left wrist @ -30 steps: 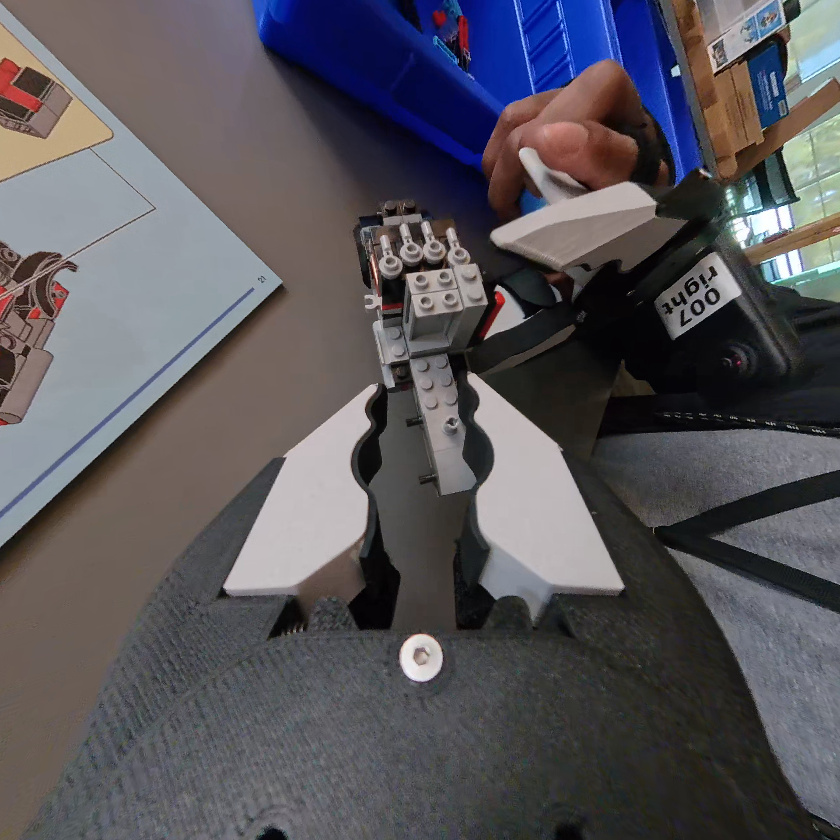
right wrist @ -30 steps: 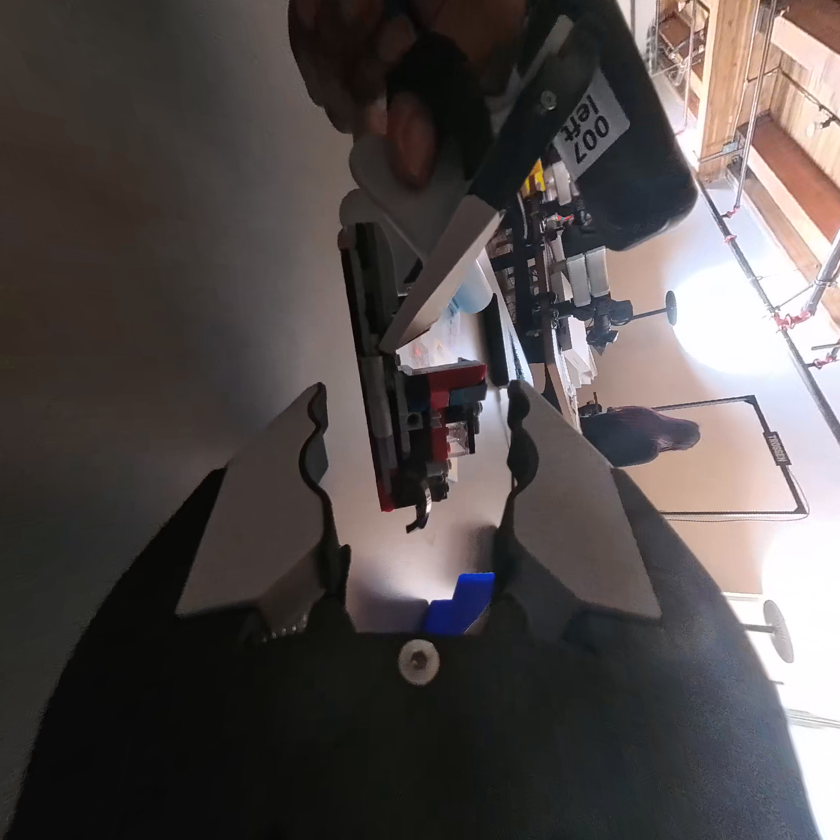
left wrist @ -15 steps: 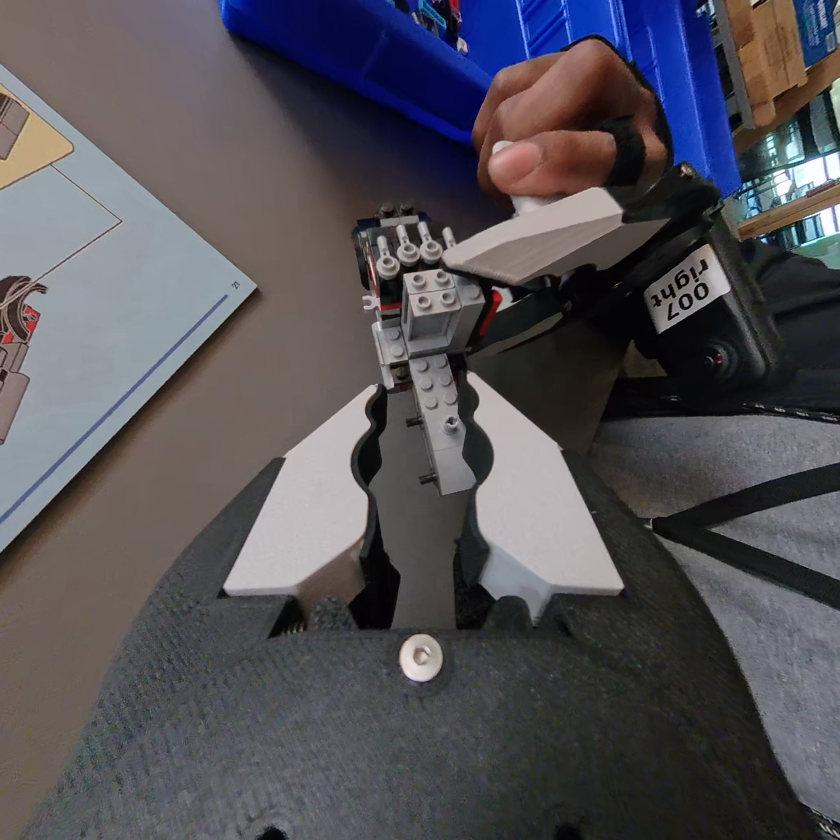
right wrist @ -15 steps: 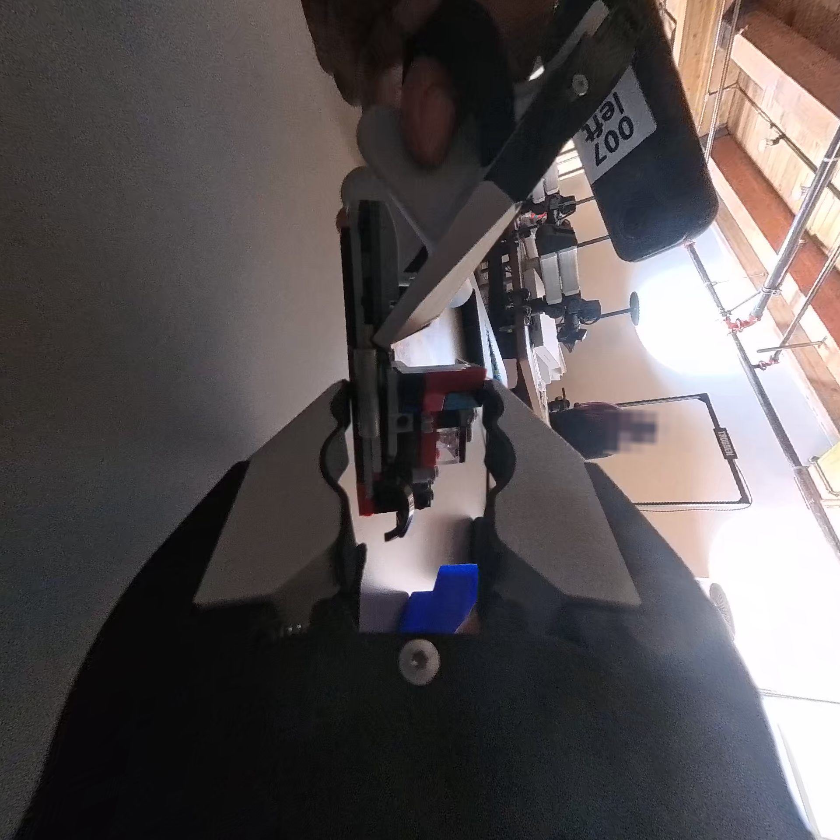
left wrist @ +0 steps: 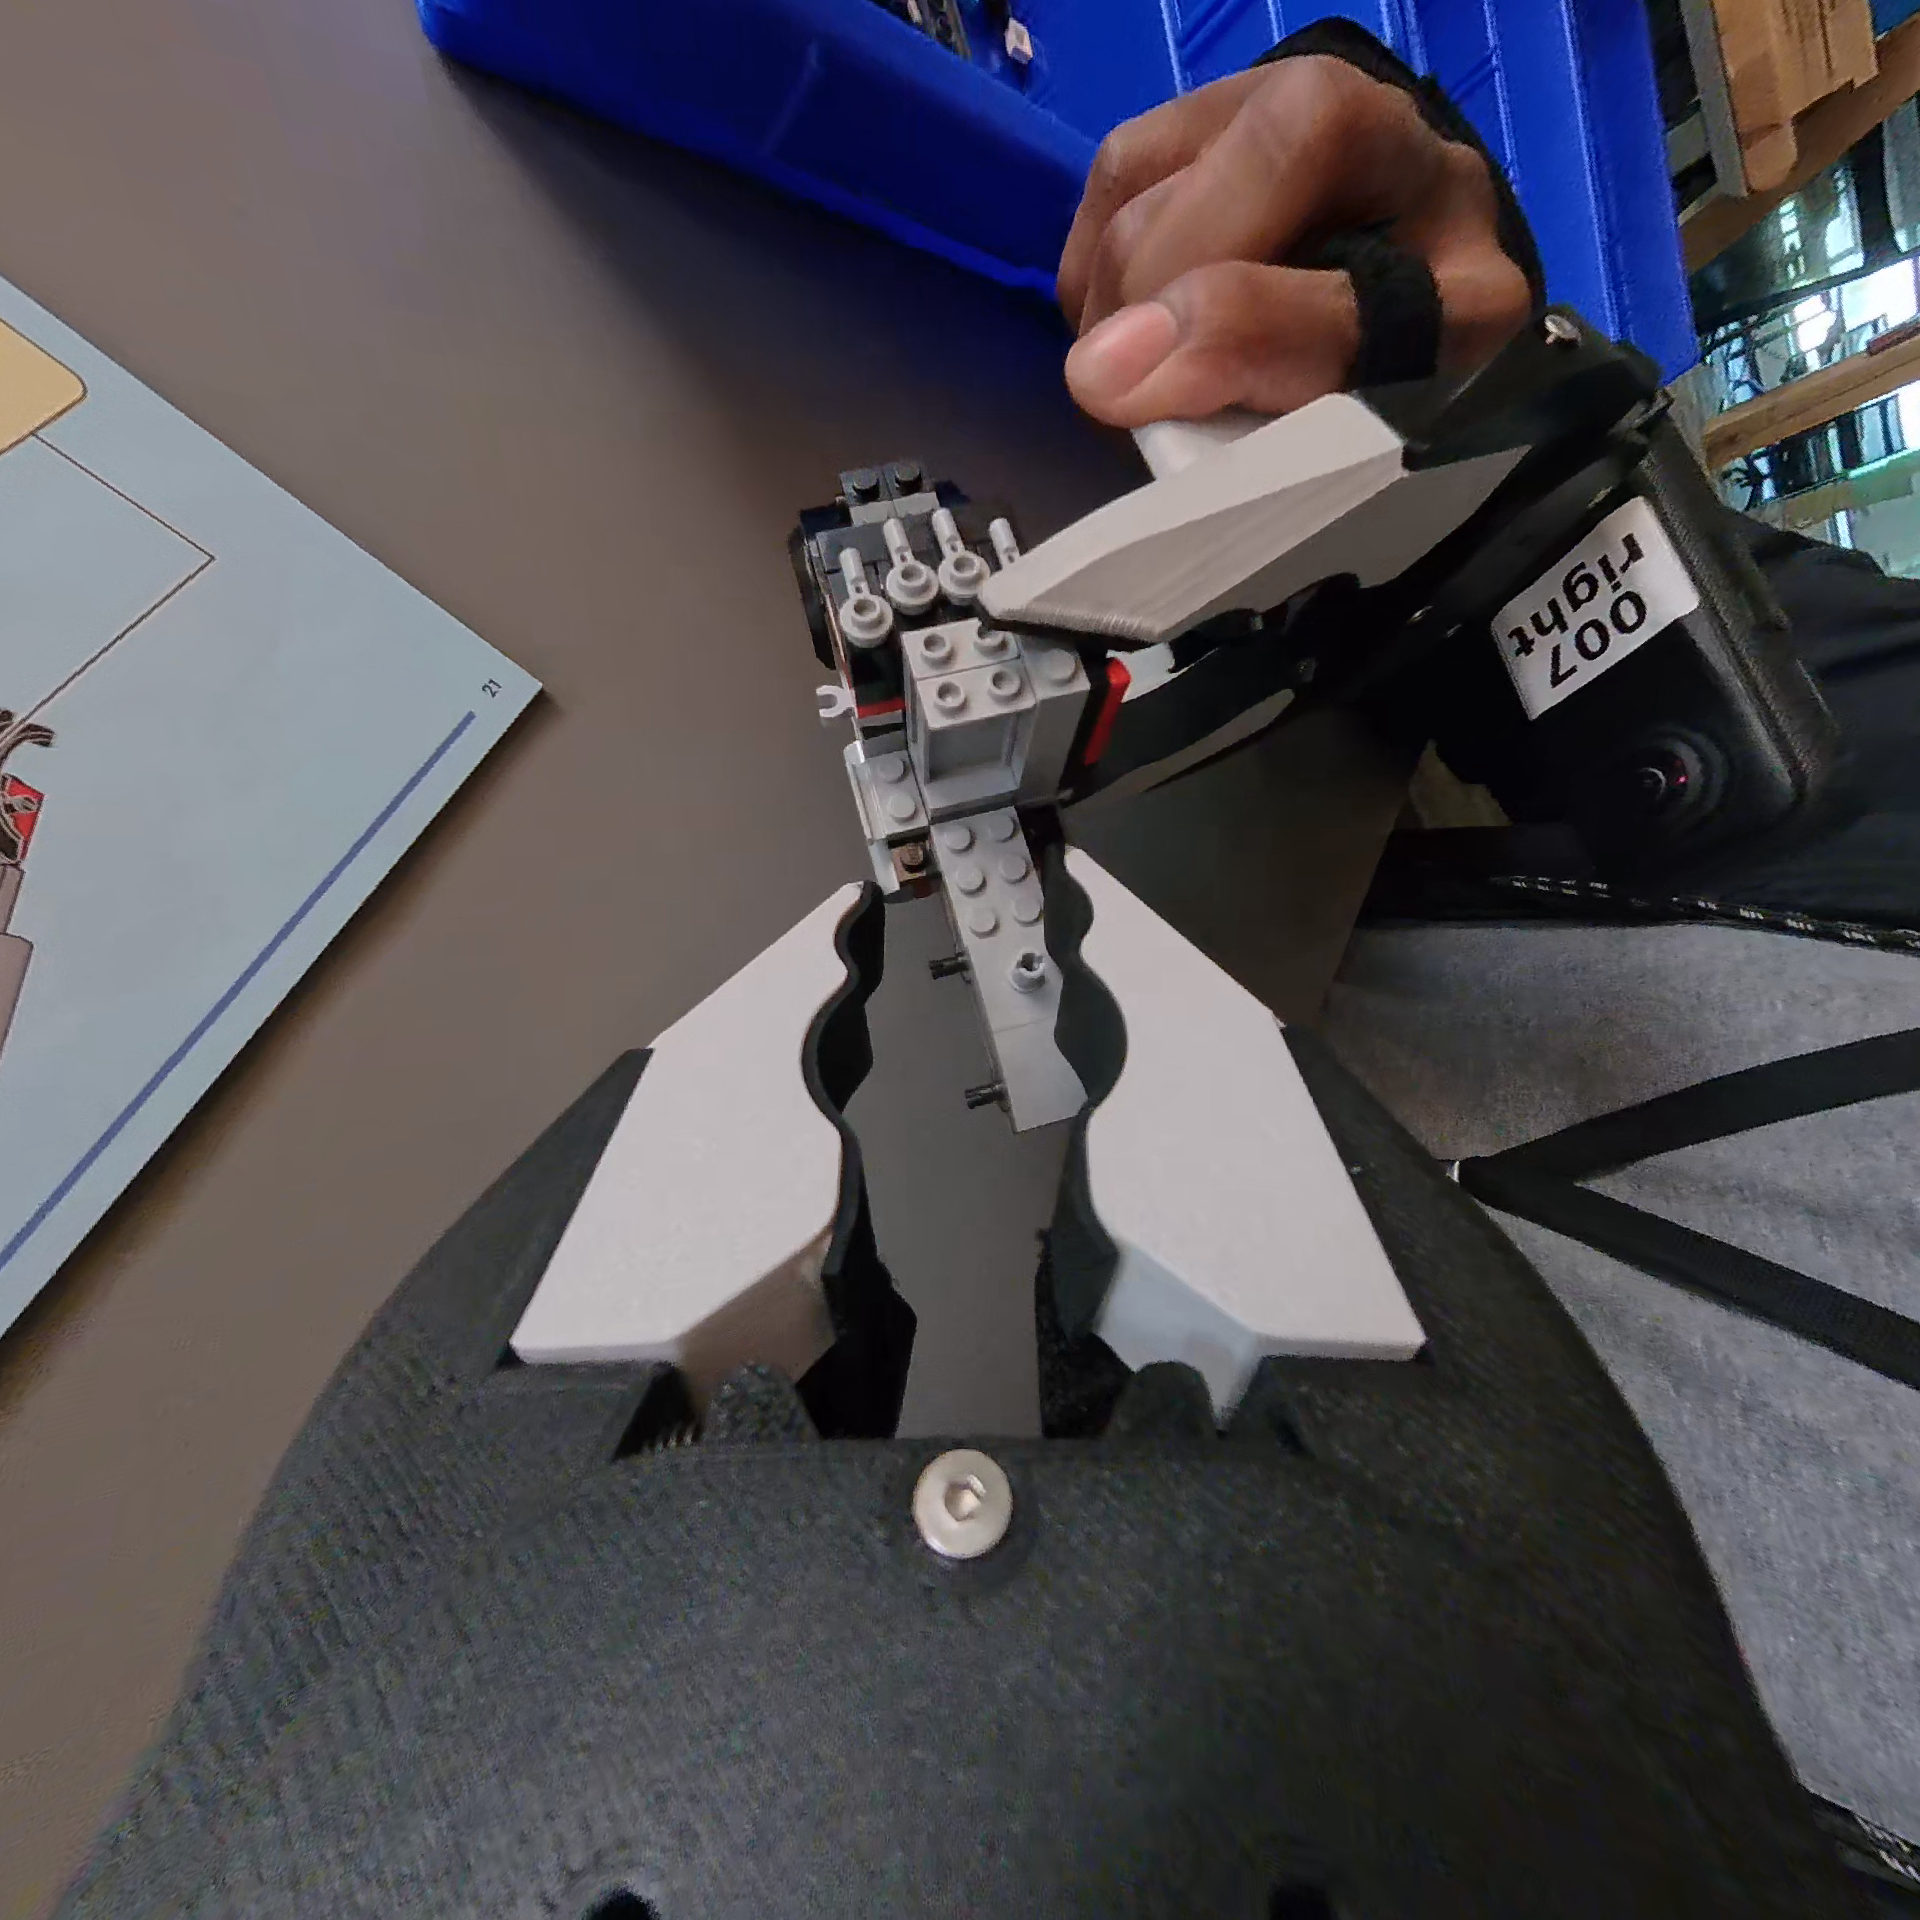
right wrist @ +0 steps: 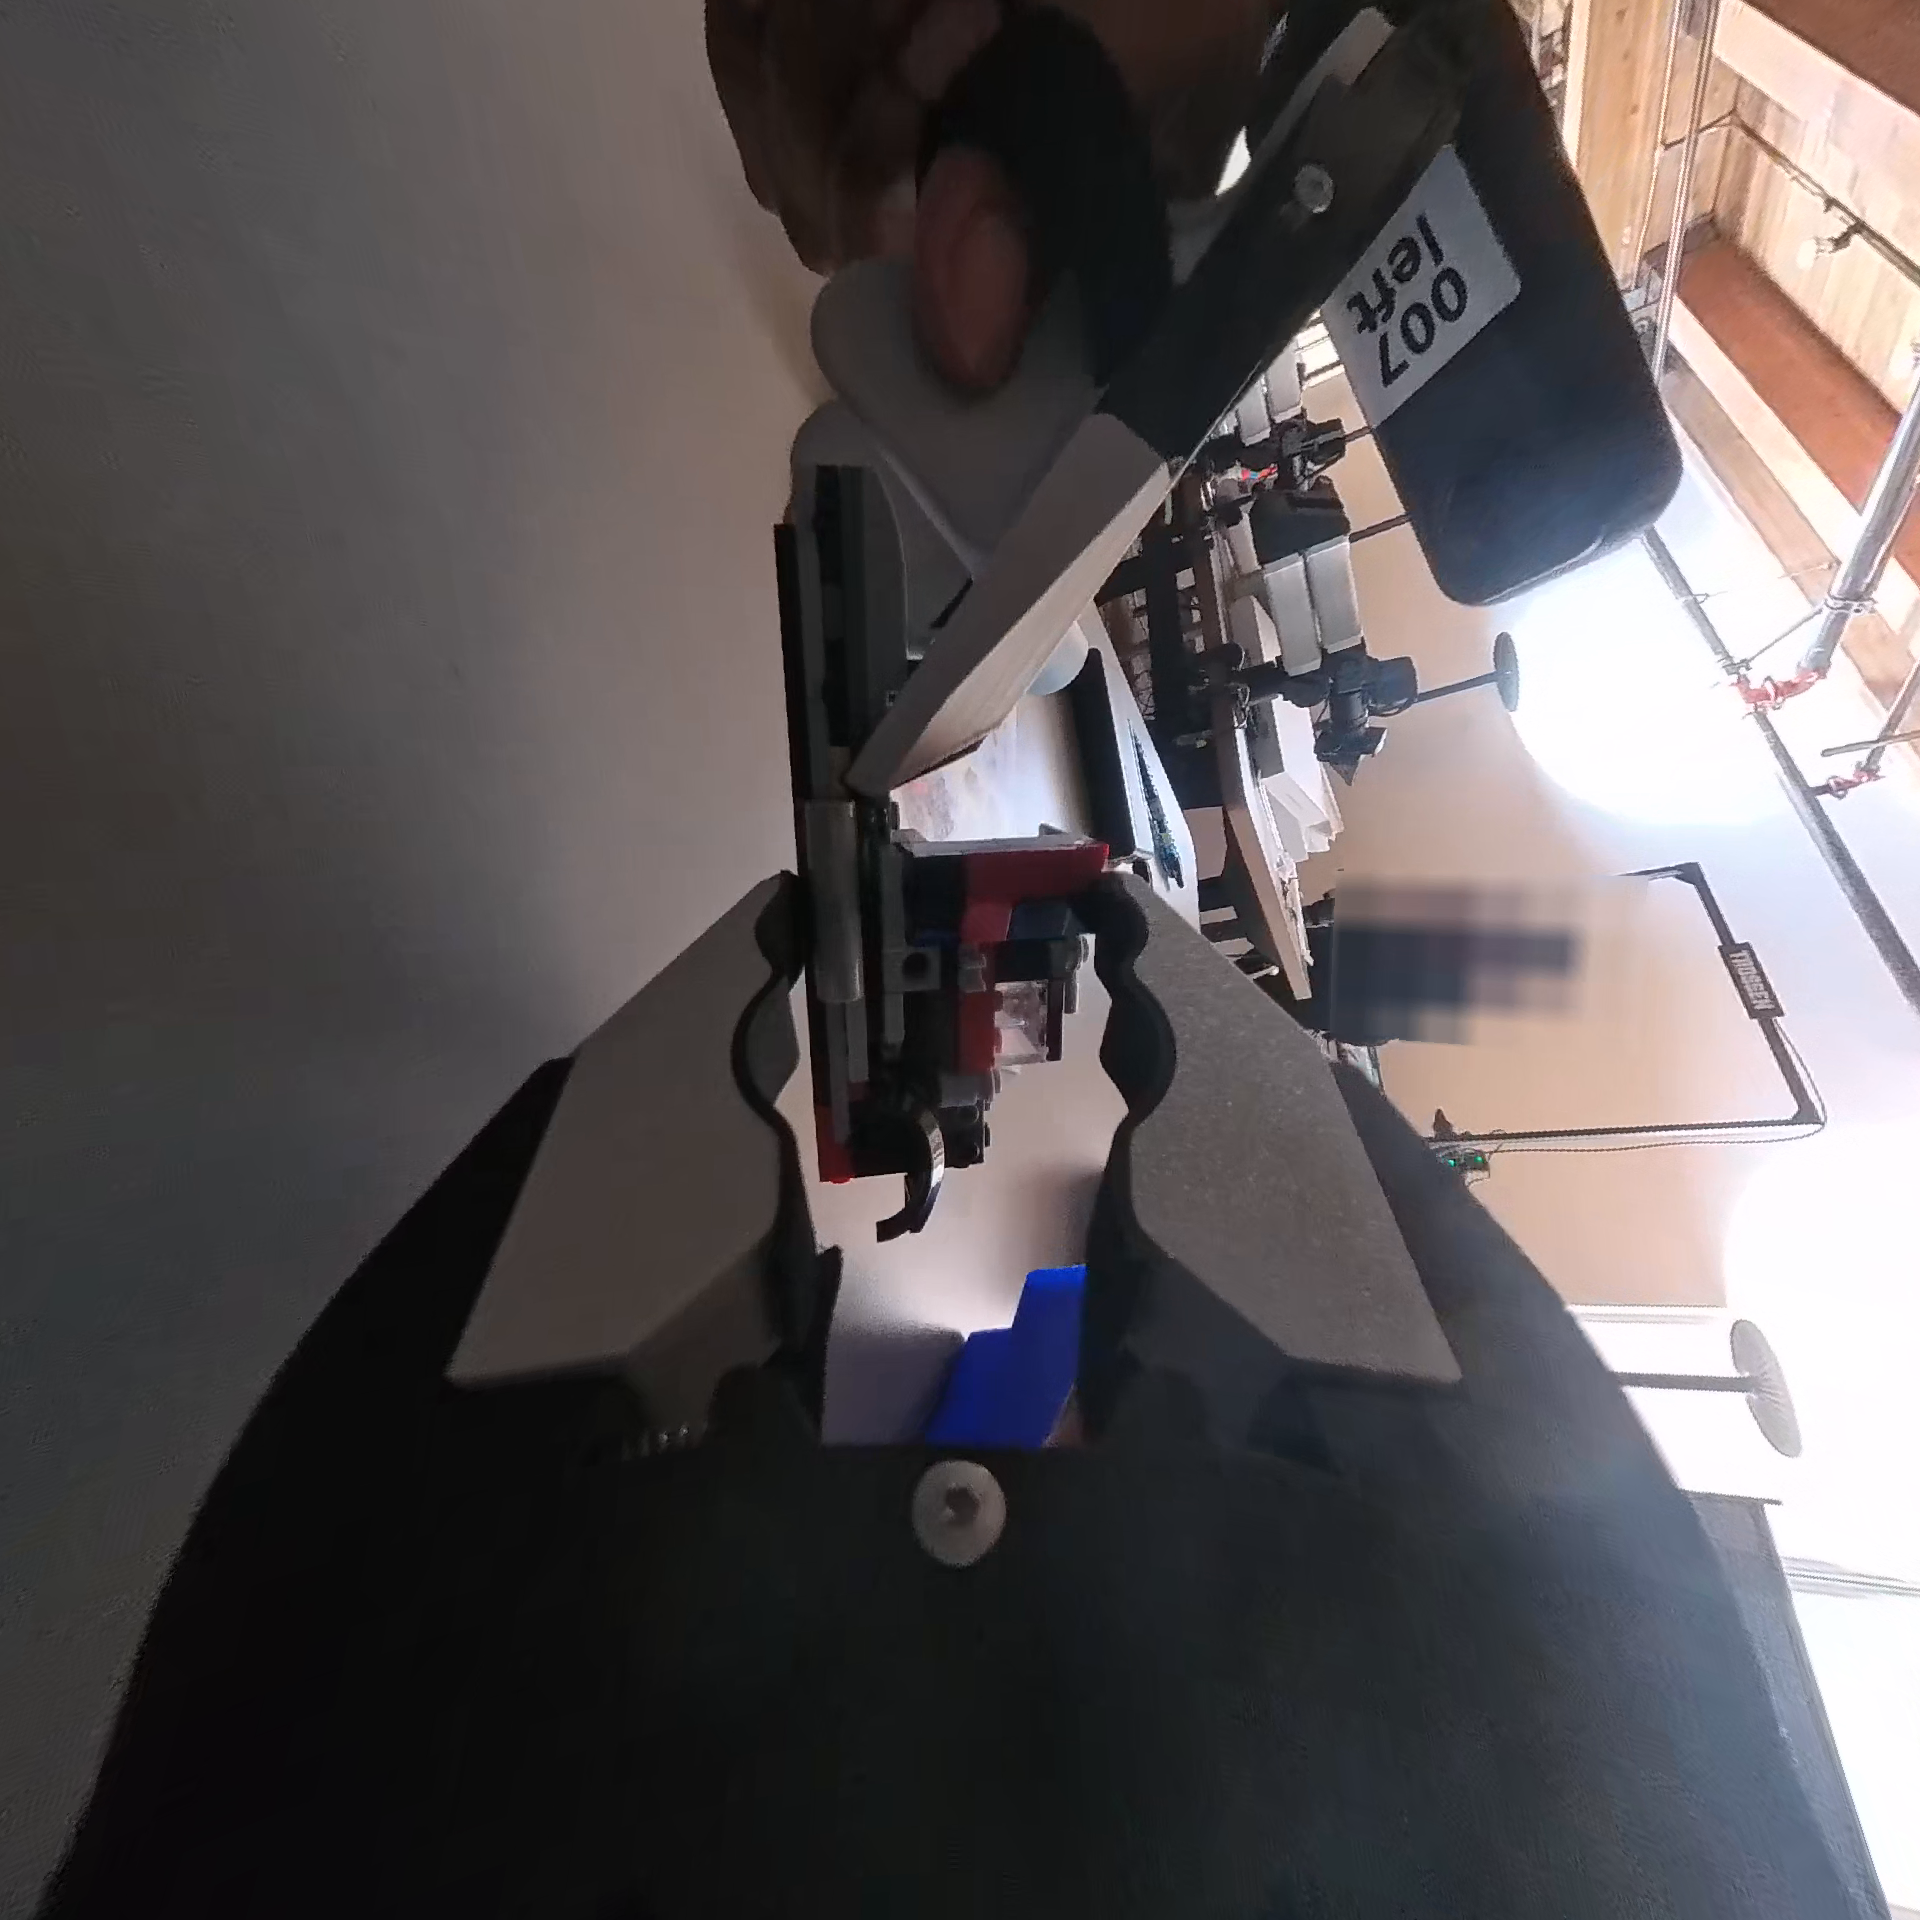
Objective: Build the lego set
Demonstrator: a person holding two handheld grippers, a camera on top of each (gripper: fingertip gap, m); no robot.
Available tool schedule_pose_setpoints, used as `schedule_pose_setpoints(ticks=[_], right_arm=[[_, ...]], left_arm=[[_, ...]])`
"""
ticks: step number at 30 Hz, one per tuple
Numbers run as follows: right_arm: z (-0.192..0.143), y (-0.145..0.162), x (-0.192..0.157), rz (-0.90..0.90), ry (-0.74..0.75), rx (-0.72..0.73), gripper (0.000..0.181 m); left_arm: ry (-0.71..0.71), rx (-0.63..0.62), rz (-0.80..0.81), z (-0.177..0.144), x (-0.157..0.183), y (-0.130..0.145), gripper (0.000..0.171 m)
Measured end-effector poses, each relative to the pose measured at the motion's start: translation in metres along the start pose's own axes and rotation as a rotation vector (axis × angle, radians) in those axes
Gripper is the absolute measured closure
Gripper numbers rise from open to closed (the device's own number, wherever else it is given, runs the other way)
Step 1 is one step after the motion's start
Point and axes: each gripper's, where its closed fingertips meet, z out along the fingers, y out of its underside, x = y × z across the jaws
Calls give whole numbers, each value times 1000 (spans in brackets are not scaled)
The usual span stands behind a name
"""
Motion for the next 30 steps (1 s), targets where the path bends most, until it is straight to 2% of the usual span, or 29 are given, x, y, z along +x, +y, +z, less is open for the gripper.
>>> schedule_pose_setpoints(ticks=[30], right_arm=[[1,4,2,45,-40,-31,124]], left_arm=[[-1,-19,4,2,1,-3,140]])
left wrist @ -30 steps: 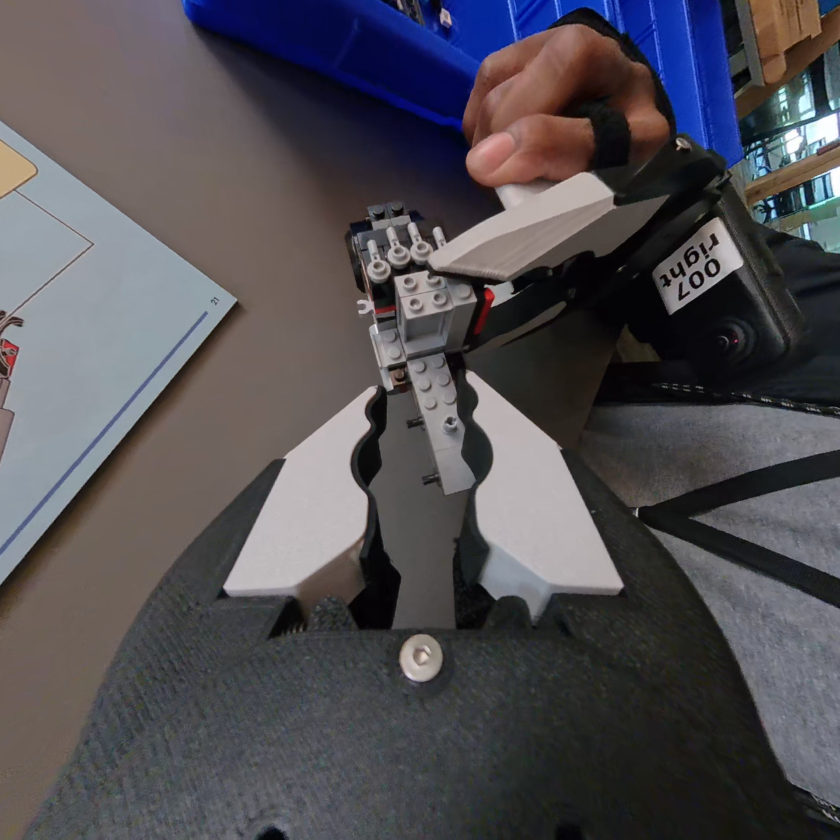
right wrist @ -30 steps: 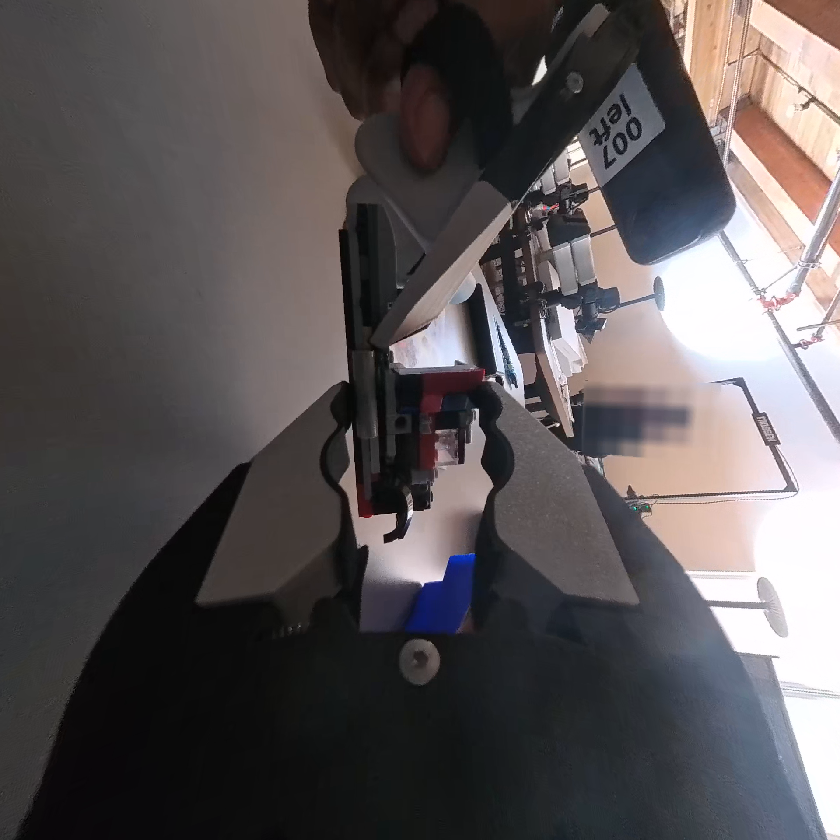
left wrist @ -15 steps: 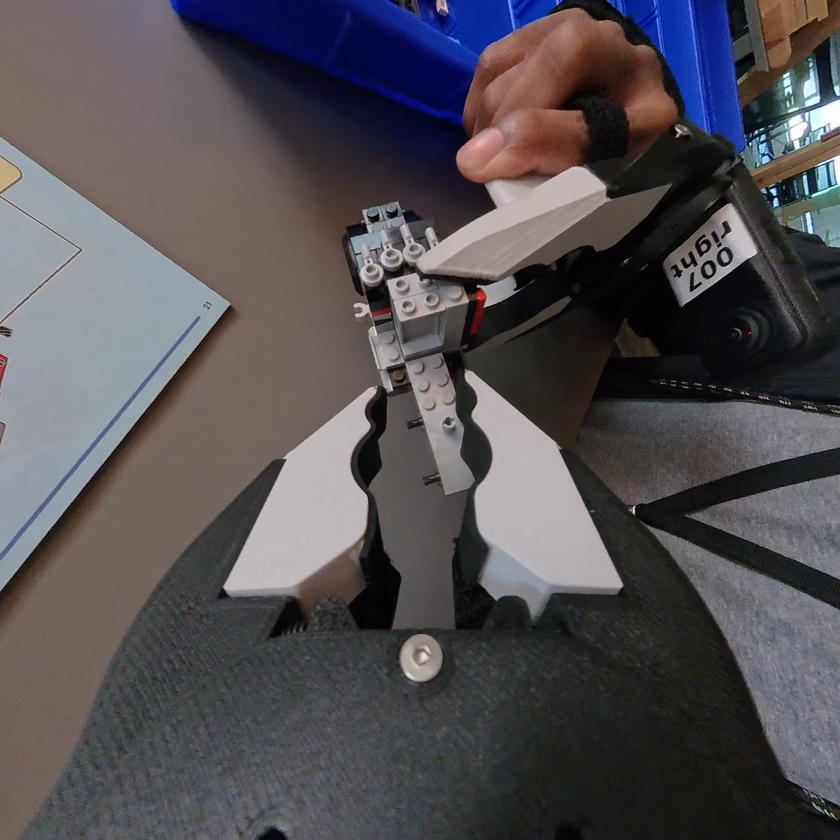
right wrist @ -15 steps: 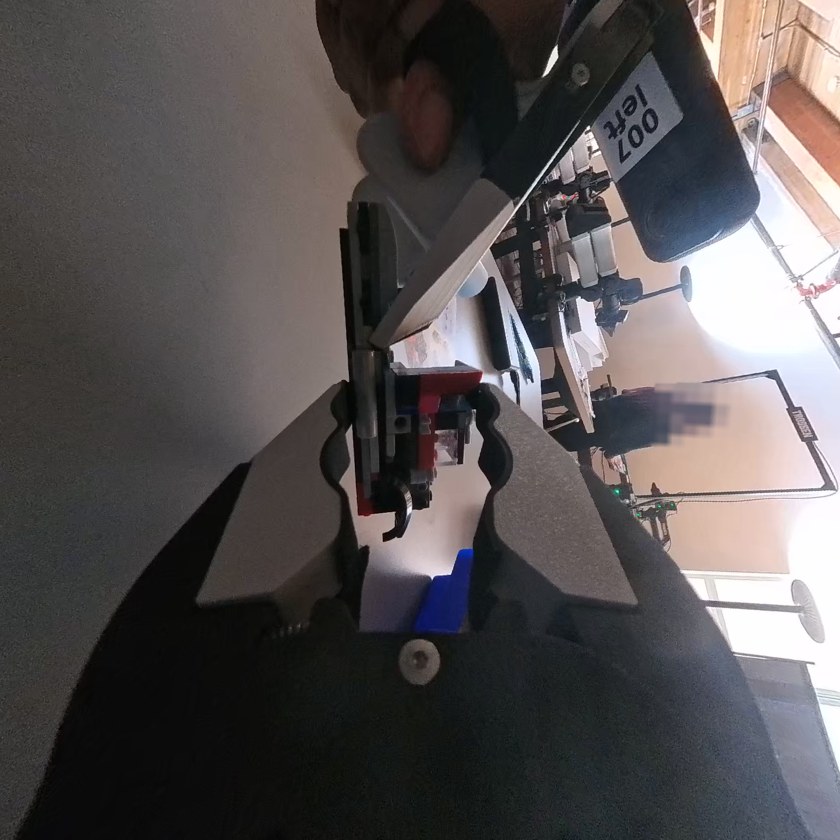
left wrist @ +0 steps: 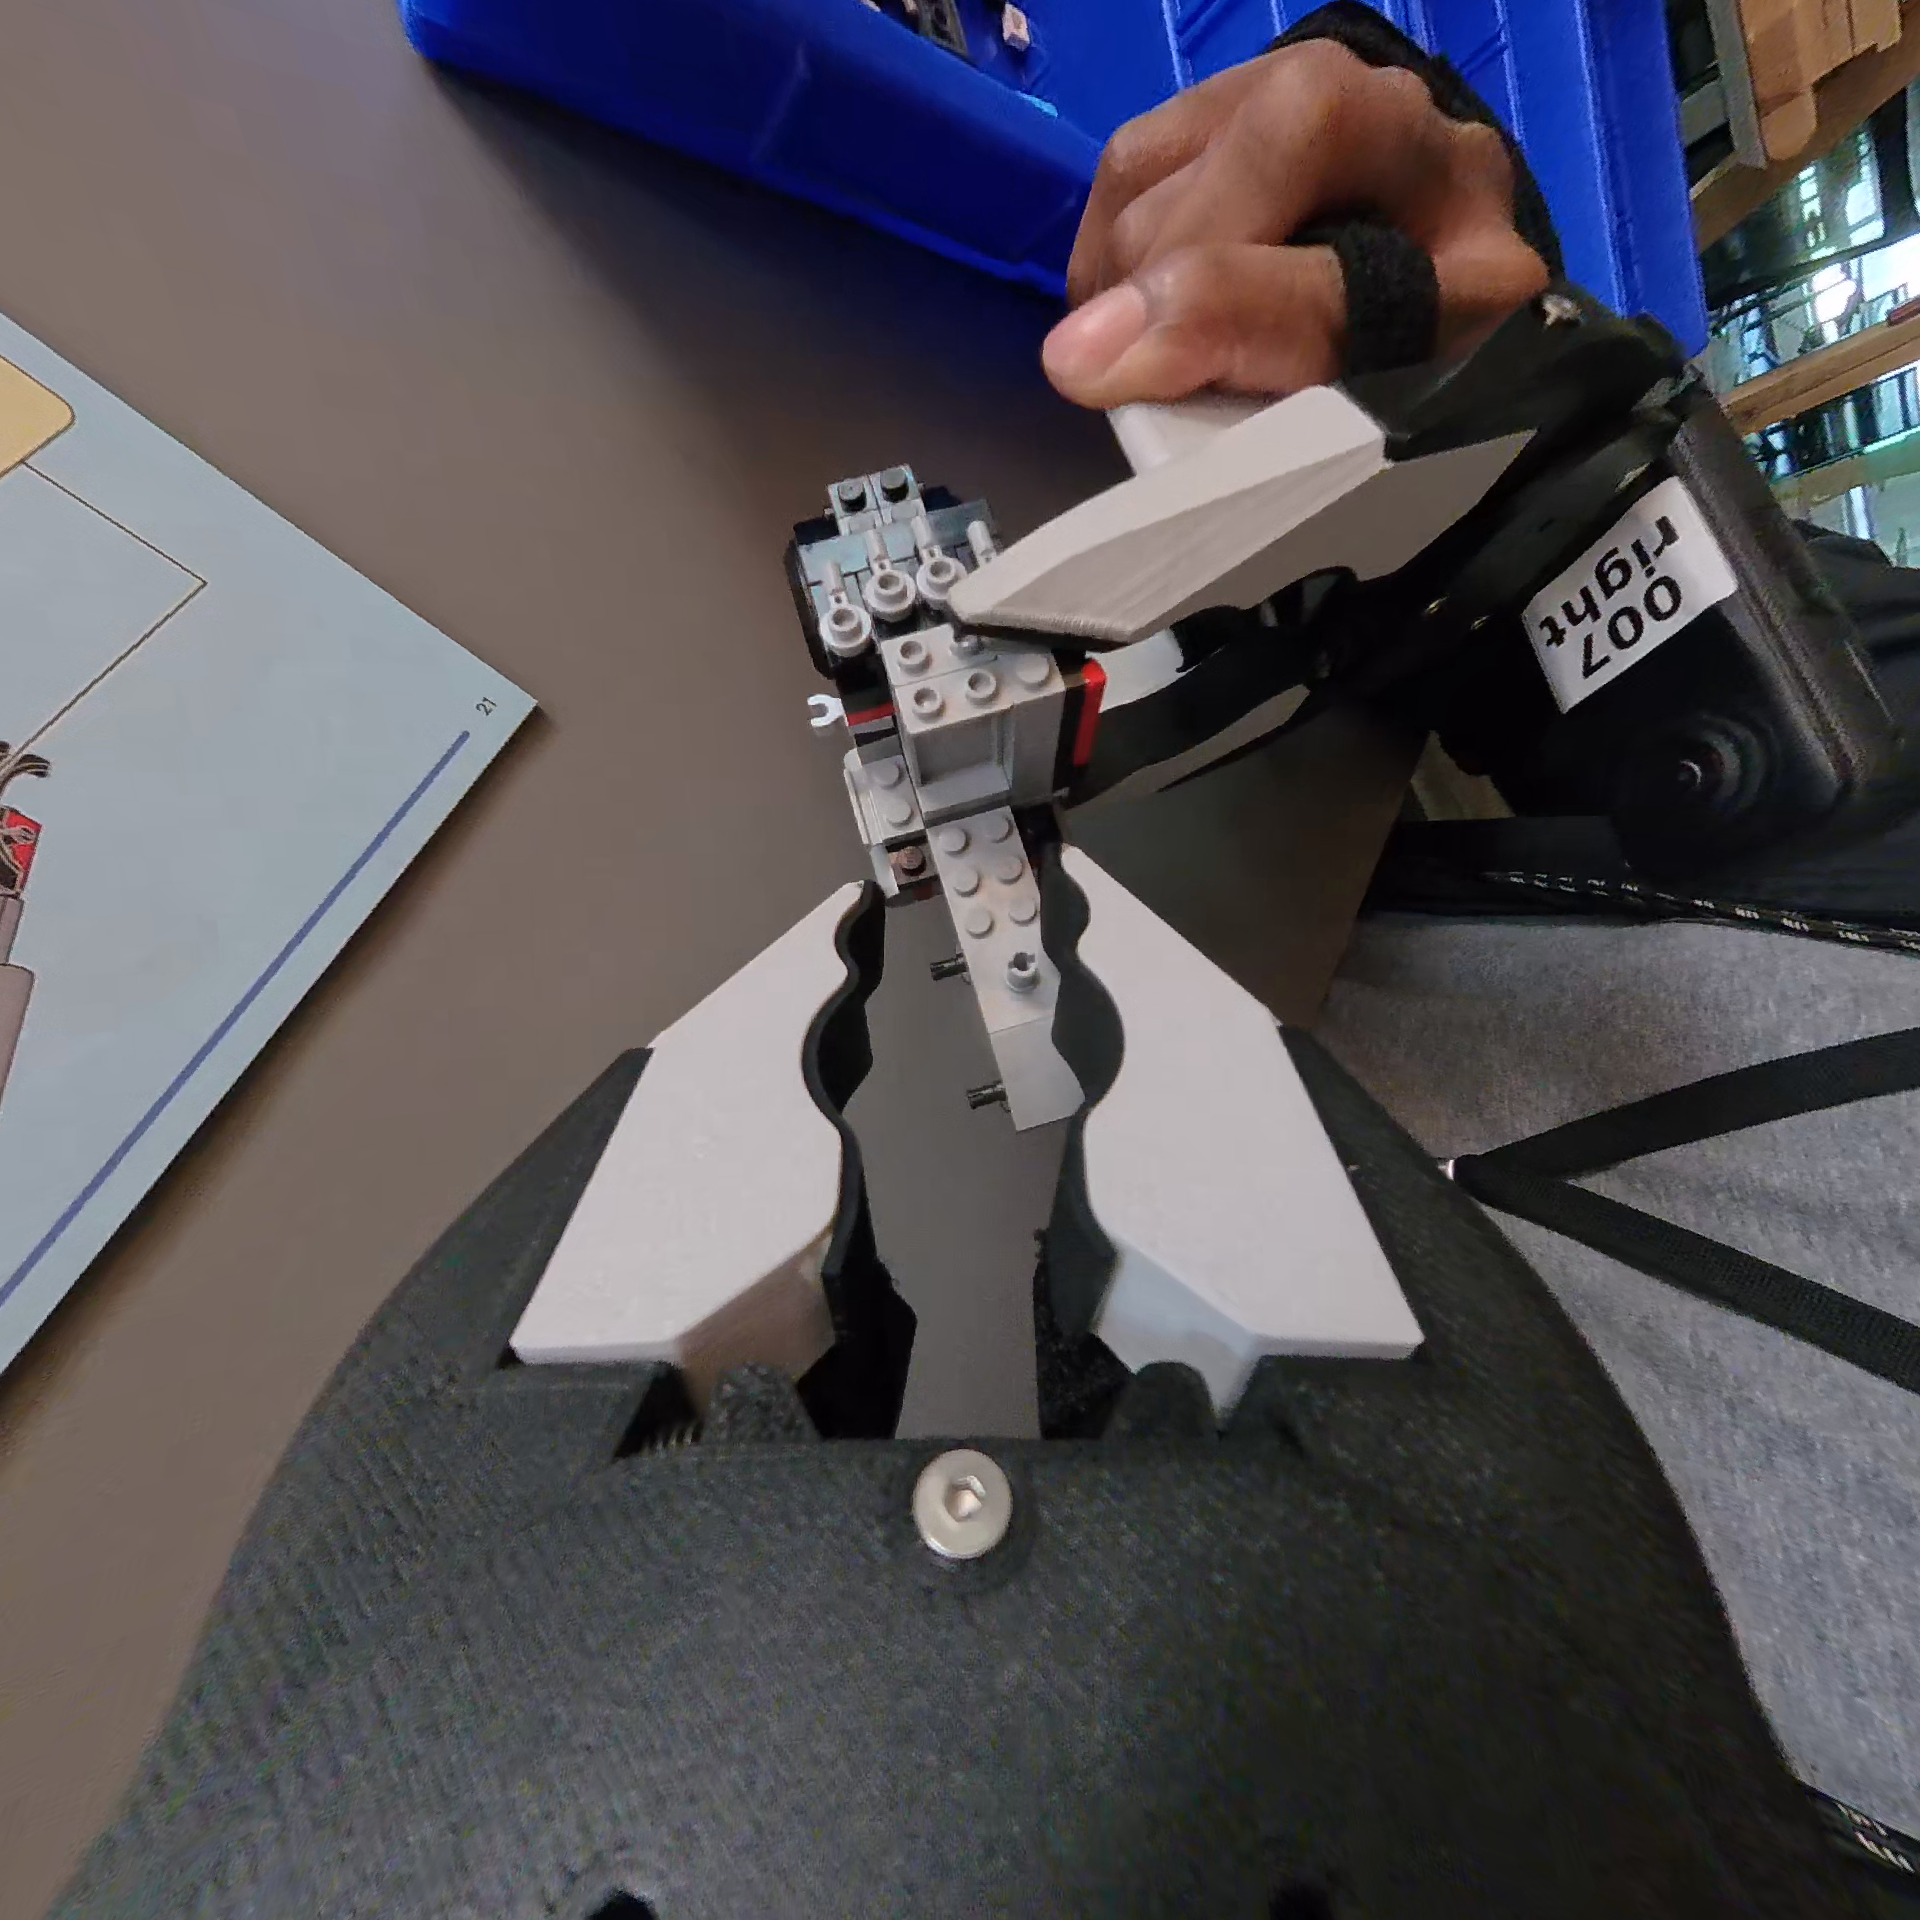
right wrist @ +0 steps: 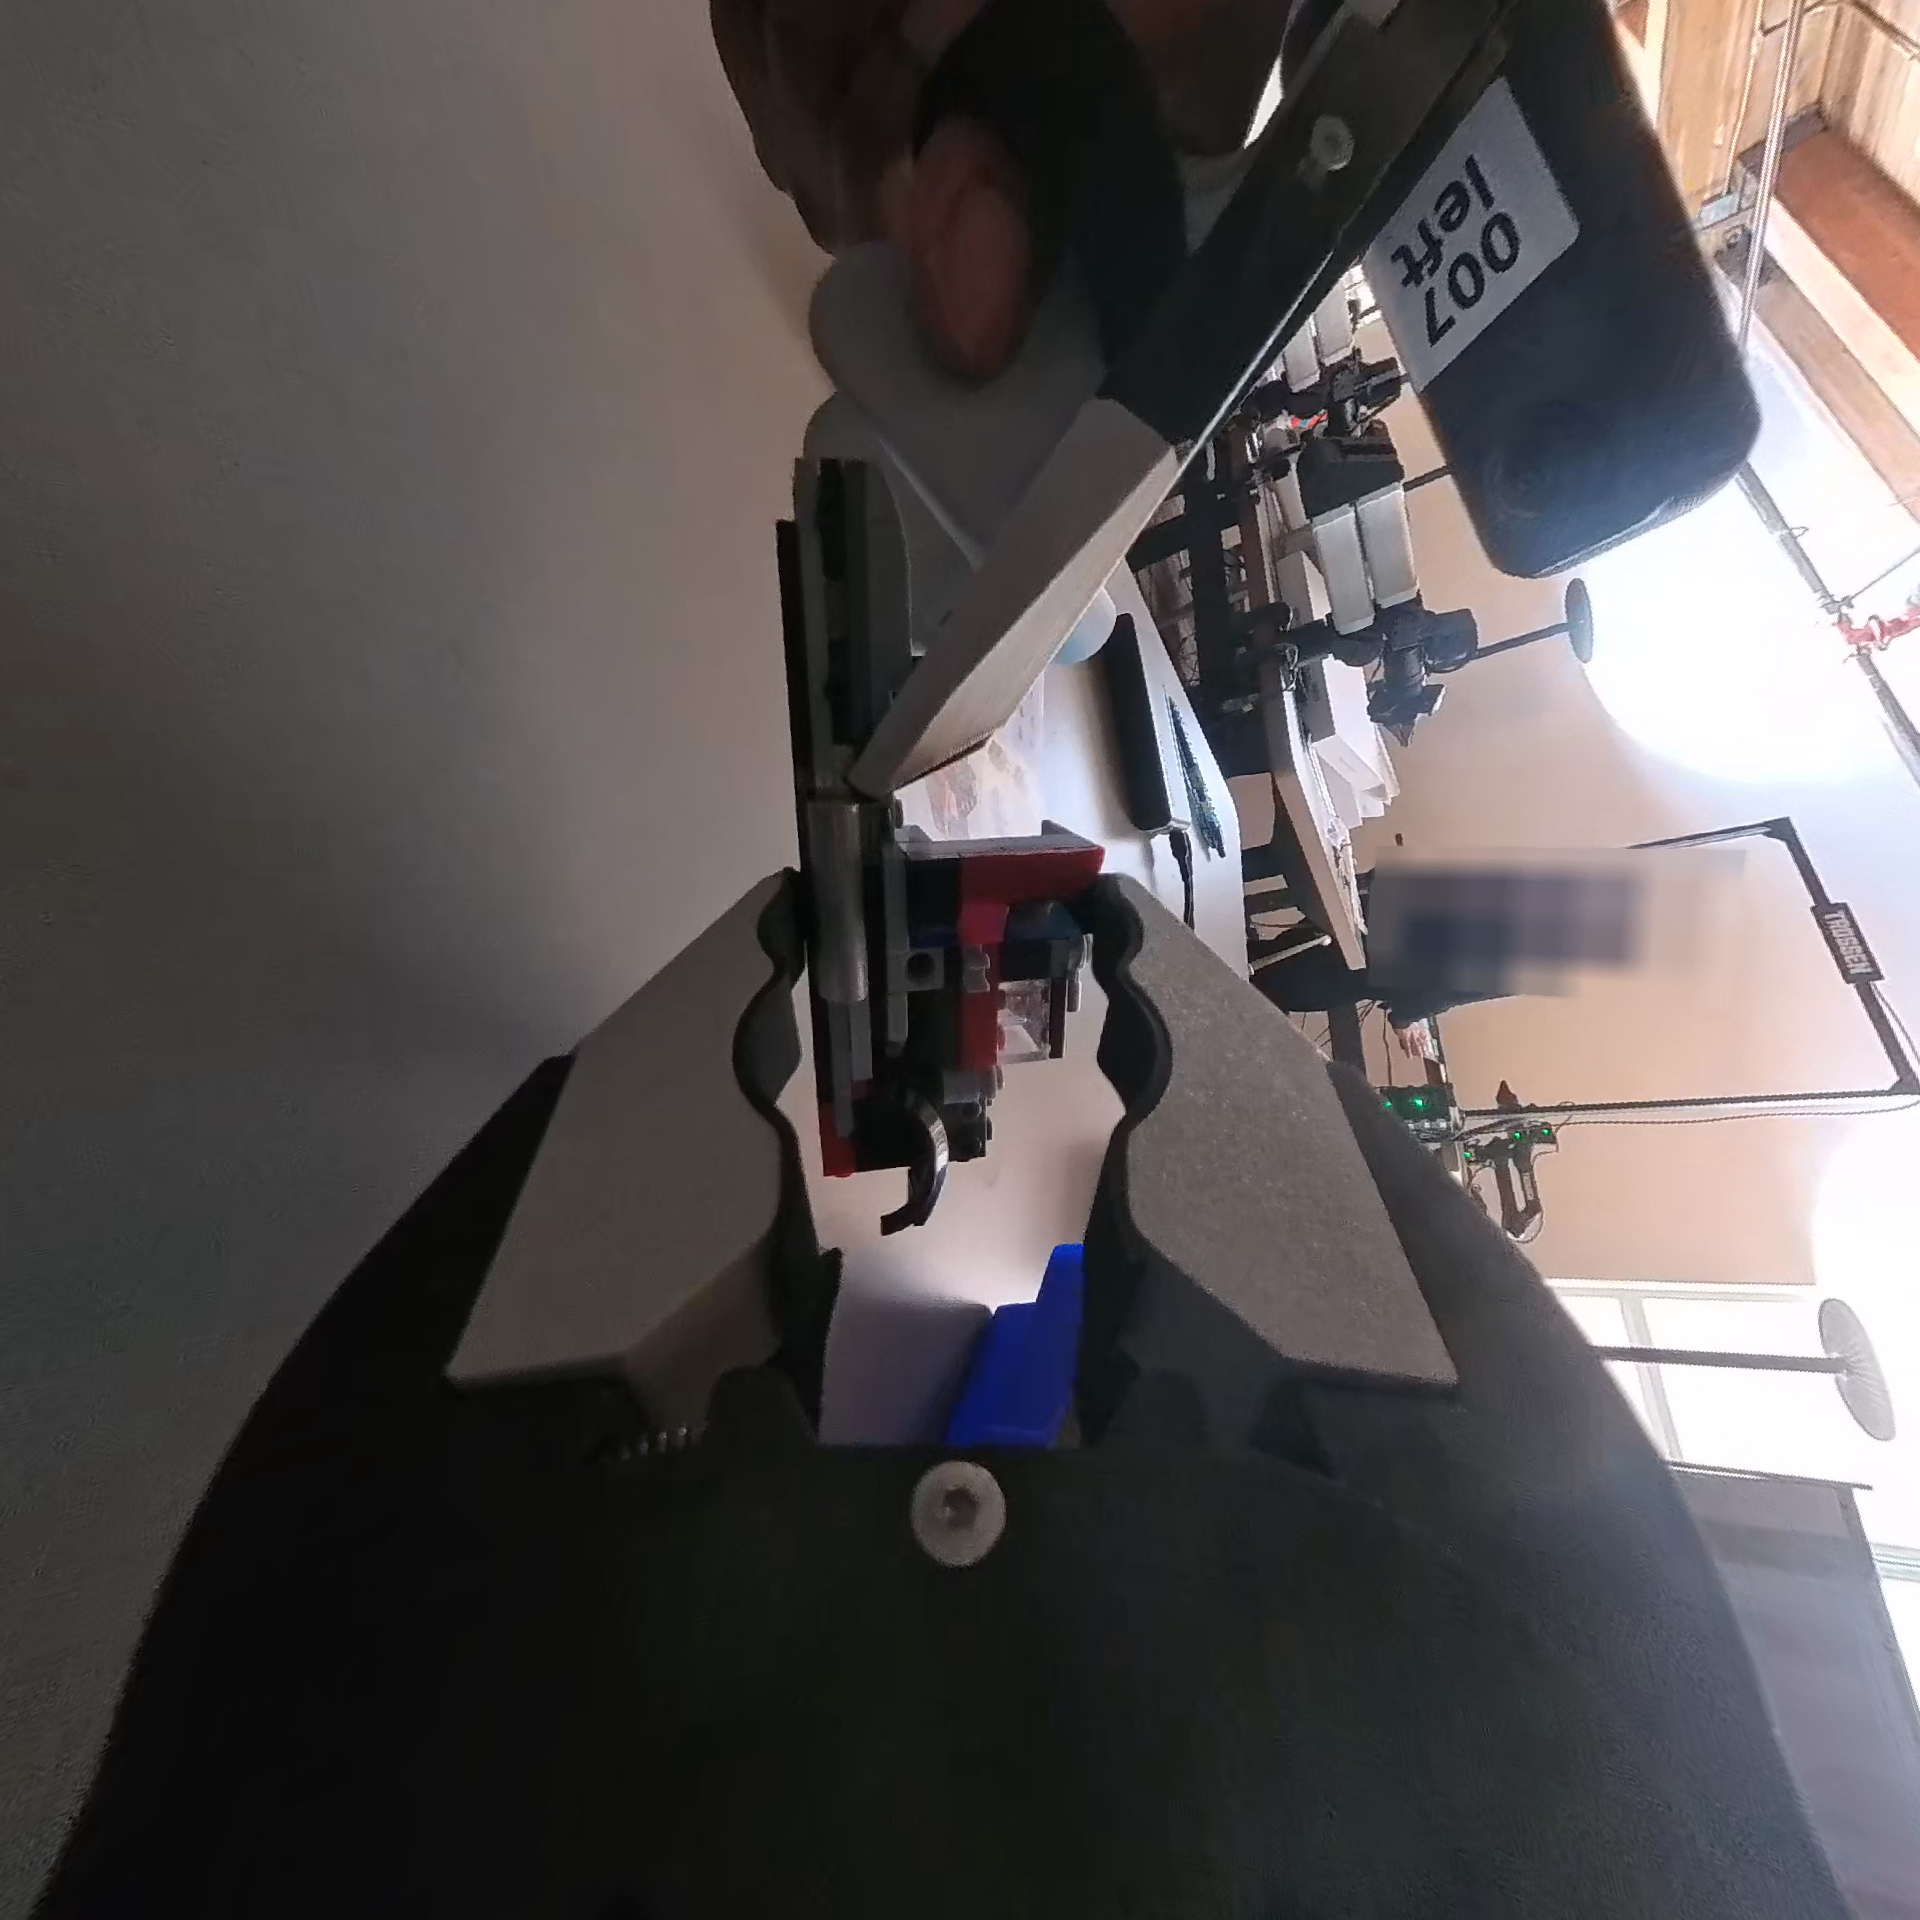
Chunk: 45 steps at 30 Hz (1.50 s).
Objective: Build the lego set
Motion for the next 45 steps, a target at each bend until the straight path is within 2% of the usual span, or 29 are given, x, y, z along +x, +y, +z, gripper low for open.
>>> schedule_pose_setpoints(ticks=[11,16,22,25,29,31,37,45], right_arm=[[-2,0,-1,58,-46,18,113],[0,-2,-5,20,-42,18,123],[-1,-2,-3,17,-30,16,123],[0,1,-1,15,-8,-1,119],[-1,5,5,59,22,-18,97],[-1,6,6,77,34,-25,92],[-3,7,2,29,75,-35,94],[-3,5,0,-114,139,-39,108]], left_arm=[[61,5,-60,2,0,4,140],[55,-1,-52,2,2,3,140],[23,-3,-28,1,2,2,140],[-9,1,-10,1,-2,0,140],[-65,26,25,-1,-10,-3,140],[-99,41,63,-2,-13,-5,140],[-223,56,227,-1,-21,-6,140],[-299,41,290,-3,-22,-5,140]])
